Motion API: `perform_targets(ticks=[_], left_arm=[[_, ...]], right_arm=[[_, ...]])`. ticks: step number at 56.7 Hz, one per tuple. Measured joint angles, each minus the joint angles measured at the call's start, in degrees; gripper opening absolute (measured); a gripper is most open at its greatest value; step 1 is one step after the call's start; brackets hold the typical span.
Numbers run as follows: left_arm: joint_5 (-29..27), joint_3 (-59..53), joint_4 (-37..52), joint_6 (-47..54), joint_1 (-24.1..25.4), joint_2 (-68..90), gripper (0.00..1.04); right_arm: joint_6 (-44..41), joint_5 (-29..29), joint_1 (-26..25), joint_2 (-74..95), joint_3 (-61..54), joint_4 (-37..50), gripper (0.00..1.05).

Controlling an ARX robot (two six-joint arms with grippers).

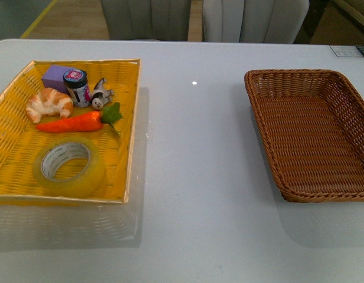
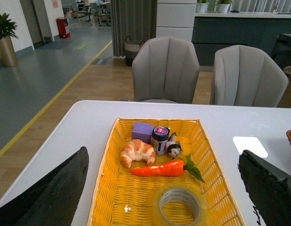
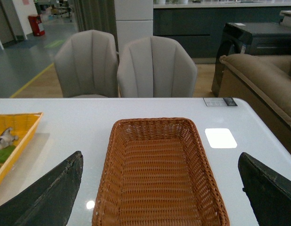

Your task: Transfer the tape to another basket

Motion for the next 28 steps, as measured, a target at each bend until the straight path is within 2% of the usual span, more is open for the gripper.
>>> perform_targets(ticks=[28], left_arm=[[0.0, 0.0, 0.0, 0.0, 0.0, 0.0, 0.96]], right_arm=[[0.0, 0.0, 0.0, 0.0, 0.0, 0.0, 0.96]])
